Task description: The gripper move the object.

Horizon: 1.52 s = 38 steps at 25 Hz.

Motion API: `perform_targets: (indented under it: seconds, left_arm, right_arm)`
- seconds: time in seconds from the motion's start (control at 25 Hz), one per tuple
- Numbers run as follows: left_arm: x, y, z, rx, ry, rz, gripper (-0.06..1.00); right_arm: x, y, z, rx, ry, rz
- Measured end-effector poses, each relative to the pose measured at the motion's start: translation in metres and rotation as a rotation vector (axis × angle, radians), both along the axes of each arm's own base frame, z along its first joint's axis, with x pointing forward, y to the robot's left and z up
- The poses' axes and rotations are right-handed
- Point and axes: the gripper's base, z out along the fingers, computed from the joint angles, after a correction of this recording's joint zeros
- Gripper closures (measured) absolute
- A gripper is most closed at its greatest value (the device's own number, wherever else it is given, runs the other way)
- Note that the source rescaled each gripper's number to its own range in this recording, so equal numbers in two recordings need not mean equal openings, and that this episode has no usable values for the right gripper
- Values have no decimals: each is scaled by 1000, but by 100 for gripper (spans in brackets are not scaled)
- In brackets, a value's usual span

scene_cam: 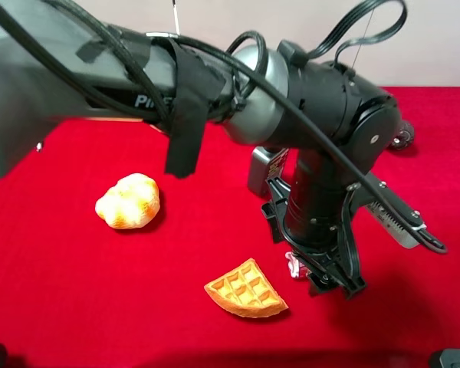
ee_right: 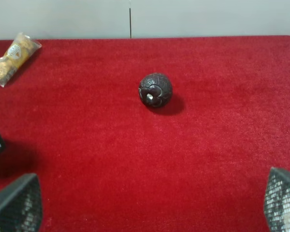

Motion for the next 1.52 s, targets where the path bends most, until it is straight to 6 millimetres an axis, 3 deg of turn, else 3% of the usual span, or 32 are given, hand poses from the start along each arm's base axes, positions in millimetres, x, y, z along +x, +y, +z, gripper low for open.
perform_targets:
  seconds: [0.24,0.64,0.72,0.8,0.96,1.52]
  left_arm:
    - [0,0,15,43,21,-11,16]
    - [3,-2,31,24,12,-6,15]
    - [5,1,41,6,-8,-7,15]
    - [10,7,61,-25,-49,-1,15]
    - [15,13,75,-49,-77,8,15]
    - [20,45,104,-47,-144,36,15]
  right_arm:
    - [0,0,0,0,0,0]
    - [0,0,0,0,0,0]
    - [0,0,0,0,0,0]
    - [0,0,0,0,0,0]
    - [0,0,0,0,0,0]
    - [0,0,0,0,0,0]
